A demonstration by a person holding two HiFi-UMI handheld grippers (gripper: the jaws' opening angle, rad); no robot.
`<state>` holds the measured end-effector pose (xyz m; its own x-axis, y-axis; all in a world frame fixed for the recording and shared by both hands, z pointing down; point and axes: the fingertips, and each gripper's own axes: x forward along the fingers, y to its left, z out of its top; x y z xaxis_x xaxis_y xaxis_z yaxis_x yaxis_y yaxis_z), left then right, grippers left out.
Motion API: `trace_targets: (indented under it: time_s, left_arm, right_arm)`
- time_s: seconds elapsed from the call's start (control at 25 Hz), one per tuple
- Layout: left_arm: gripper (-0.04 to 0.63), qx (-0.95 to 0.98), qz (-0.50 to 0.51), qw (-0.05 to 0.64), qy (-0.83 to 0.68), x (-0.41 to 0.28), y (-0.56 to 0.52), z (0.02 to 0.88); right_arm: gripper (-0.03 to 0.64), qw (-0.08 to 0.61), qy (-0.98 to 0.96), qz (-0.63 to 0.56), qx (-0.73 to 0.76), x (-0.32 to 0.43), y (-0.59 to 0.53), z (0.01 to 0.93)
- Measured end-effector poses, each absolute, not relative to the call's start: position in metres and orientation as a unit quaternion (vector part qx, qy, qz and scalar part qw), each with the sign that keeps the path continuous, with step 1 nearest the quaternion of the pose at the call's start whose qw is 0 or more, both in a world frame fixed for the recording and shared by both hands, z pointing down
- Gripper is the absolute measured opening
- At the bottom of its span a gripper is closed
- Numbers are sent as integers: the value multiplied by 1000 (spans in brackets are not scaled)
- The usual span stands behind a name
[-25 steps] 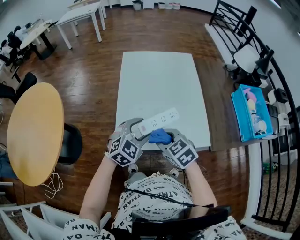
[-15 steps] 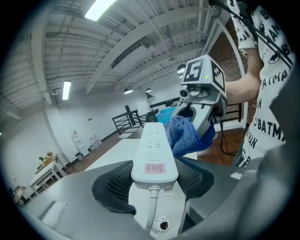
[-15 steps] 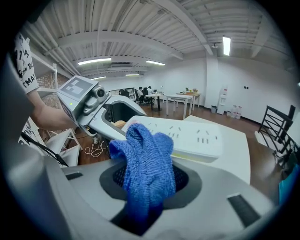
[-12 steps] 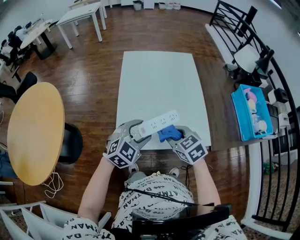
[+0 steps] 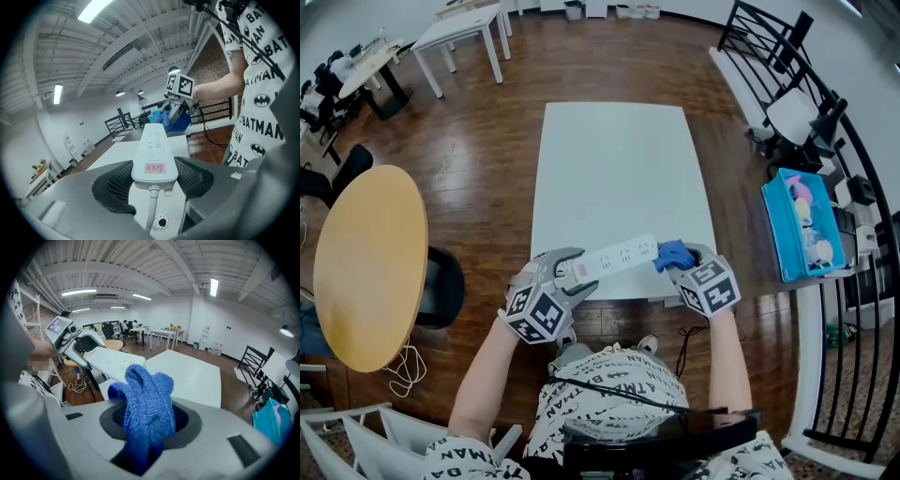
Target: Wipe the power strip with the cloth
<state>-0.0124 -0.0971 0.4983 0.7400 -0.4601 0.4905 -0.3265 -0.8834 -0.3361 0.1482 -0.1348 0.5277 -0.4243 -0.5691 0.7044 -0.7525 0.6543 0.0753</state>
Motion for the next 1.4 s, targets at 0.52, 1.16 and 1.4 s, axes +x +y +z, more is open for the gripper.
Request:
trace_targets:
  time_s: [0.52,1.16,1.4]
  left_arm:
    - [272,-929,-305,138,156,-3,-74,502]
    - [272,-905,-356,214,85,18,-73,525]
    - [272,-903,-360,221,72,23,-64,527]
  right_arm:
    - [141,377,-839,85,383,149,-152,513]
    - [142,502,-844,37,183,154,-138,517]
    - [141,542,-830,47,120,149,-123,540]
